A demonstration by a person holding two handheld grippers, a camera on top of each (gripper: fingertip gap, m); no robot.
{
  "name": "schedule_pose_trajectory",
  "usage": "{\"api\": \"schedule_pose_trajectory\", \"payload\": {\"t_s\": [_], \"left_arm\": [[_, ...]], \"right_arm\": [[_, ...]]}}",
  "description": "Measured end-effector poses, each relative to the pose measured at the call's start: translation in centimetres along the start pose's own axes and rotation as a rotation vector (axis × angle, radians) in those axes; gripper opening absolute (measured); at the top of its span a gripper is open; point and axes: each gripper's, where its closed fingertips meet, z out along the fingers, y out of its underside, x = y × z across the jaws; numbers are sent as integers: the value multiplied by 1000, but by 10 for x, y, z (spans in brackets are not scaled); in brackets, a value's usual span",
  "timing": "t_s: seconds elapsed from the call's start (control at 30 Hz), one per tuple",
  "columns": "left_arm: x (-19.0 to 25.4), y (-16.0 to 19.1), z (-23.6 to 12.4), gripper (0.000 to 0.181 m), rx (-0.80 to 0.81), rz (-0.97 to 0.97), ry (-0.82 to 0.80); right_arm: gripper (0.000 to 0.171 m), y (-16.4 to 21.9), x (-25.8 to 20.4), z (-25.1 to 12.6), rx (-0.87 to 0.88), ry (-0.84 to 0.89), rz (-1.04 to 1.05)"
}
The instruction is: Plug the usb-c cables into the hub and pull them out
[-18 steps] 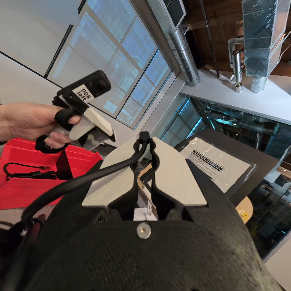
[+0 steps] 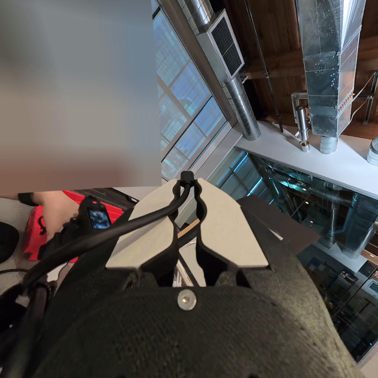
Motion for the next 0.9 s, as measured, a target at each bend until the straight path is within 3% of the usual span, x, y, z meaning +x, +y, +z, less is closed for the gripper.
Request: {"api": "schedule_pose_trajectory", "payload": {"t_s": [0.1,0.3,0.6,0.77,0.9], "left_arm": [[6,22,17,40,-143,54,92],[7,46,40,37,-351,127,102],[9,50,44,23,-465,106,138],[-14,41,28,22,-456,142,-20],[-66,22,-11,22,-415,147,-293]], "right_arm": [[13,-4,-1,-3,8,-5,-9],[13,-8,1,-8,22,-3,-15],[13,-11,1,-12,29,-4,-35],[13,-16,4,-18,48,8,-38],[13,-18,7,-21,60,21,-40]]}}
